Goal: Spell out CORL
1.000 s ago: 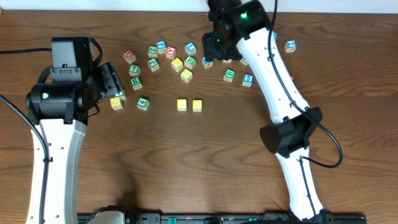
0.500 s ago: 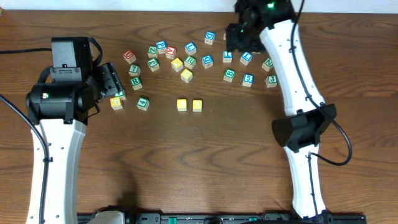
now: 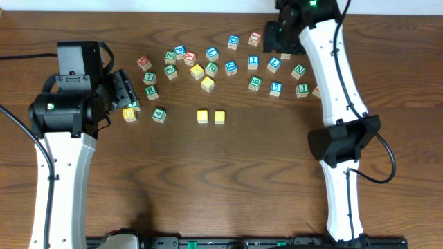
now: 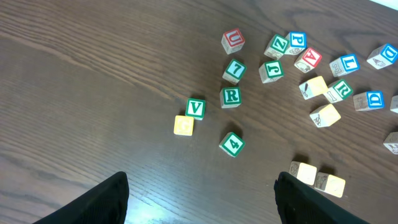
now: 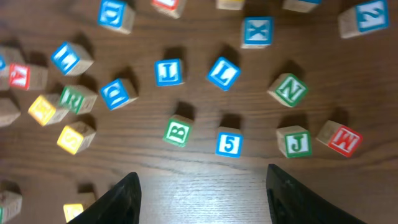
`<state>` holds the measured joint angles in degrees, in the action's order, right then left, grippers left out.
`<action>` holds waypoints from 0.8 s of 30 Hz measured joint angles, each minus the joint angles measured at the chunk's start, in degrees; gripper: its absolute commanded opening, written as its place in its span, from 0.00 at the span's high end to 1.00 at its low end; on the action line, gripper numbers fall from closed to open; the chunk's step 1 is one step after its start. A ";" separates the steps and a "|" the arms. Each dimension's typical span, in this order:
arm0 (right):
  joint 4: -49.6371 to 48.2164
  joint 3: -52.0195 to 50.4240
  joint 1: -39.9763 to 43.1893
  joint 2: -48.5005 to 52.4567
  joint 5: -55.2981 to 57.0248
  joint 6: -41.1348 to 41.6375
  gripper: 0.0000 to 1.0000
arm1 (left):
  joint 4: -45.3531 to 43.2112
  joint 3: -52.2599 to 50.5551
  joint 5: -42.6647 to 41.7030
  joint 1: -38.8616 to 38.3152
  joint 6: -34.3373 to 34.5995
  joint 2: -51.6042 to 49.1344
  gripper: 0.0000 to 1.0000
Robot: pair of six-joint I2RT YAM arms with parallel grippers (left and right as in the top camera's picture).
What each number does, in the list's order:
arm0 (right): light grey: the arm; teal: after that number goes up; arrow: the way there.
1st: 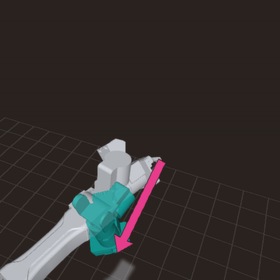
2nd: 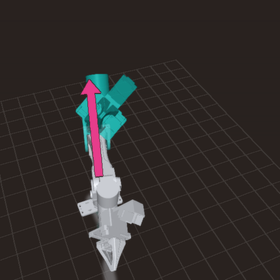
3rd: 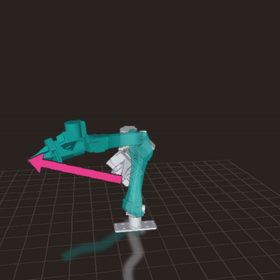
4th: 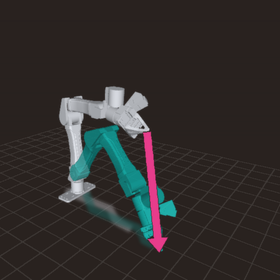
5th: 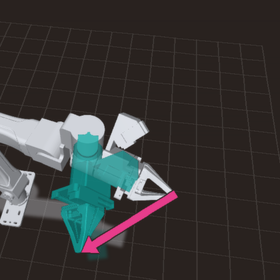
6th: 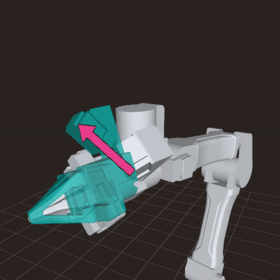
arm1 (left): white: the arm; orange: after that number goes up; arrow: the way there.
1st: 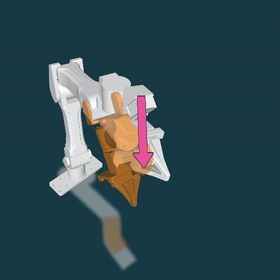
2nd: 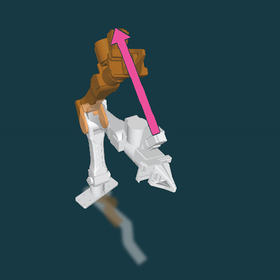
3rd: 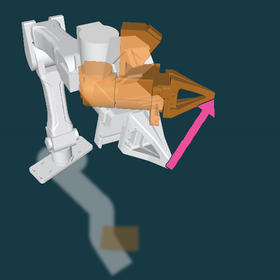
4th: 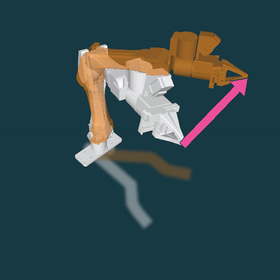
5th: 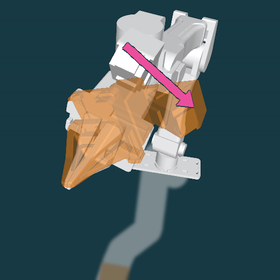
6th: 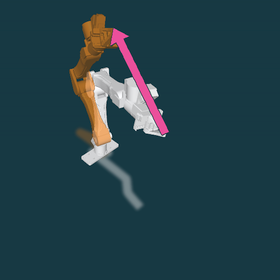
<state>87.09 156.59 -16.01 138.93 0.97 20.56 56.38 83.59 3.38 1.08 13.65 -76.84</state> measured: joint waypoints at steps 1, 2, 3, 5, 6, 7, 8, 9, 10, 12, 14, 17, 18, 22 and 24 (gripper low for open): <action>-0.13 0.00 0.61 0.00 0.02 1.01 0.42 | 0.00 -0.02 -0.02 0.00 0.00 0.00 0.26; -0.37 0.00 1.05 0.00 0.11 1.81 0.42 | 0.00 -0.11 0.00 0.00 0.00 0.00 0.26; -0.83 0.00 1.55 0.00 0.15 2.69 0.43 | 0.00 -0.17 0.00 0.00 0.02 0.00 0.26; -2.47 -0.57 2.38 0.00 0.33 4.72 0.42 | 0.00 -0.39 0.00 0.00 0.02 0.00 0.26; -3.72 -1.07 2.67 0.00 0.42 5.70 0.42 | 0.02 -0.48 0.00 0.00 0.02 0.00 0.26; -5.18 -1.99 2.86 0.00 0.50 6.51 0.42 | 0.02 -0.50 0.00 0.00 0.00 0.00 0.26; -7.17 -3.48 2.93 0.00 0.57 7.58 0.42 | 0.00 -0.50 0.00 0.00 0.00 0.00 0.26; -8.66 -4.74 2.91 0.00 0.57 8.37 0.43 | 0.00 -0.52 0.00 0.00 0.02 0.00 0.26; -10.40 -6.40 2.86 0.00 0.55 9.29 0.44 | 0.02 -0.52 -0.02 0.00 0.02 0.00 0.26; -13.53 -9.86 2.73 0.00 0.52 11.13 0.44 | 0.00 -0.52 0.00 0.00 0.00 0.00 0.26; -16.20 -13.03 2.71 0.00 0.52 12.81 0.45 | 0.00 -0.52 0.00 0.00 0.00 0.00 0.26; -20.09 -17.31 2.71 0.00 0.50 14.60 0.46 | 0.02 -0.52 -0.02 0.00 0.02 0.00 0.26; -21.40 -18.67 2.71 0.00 0.52 15.06 0.46 | 0.02 -0.52 0.00 0.00 0.00 0.00 0.26; -24.57 -22.18 2.69 0.00 0.50 16.41 0.46 | 0.00 -0.52 0.00 0.00 0.02 0.00 0.26; -26.12 -23.80 2.69 0.00 0.50 16.74 0.47 | 0.02 -0.52 0.00 0.00 0.02 0.00 0.26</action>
<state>60.97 132.79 -13.32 138.93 1.48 37.30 56.40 83.07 3.38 1.08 13.67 -76.84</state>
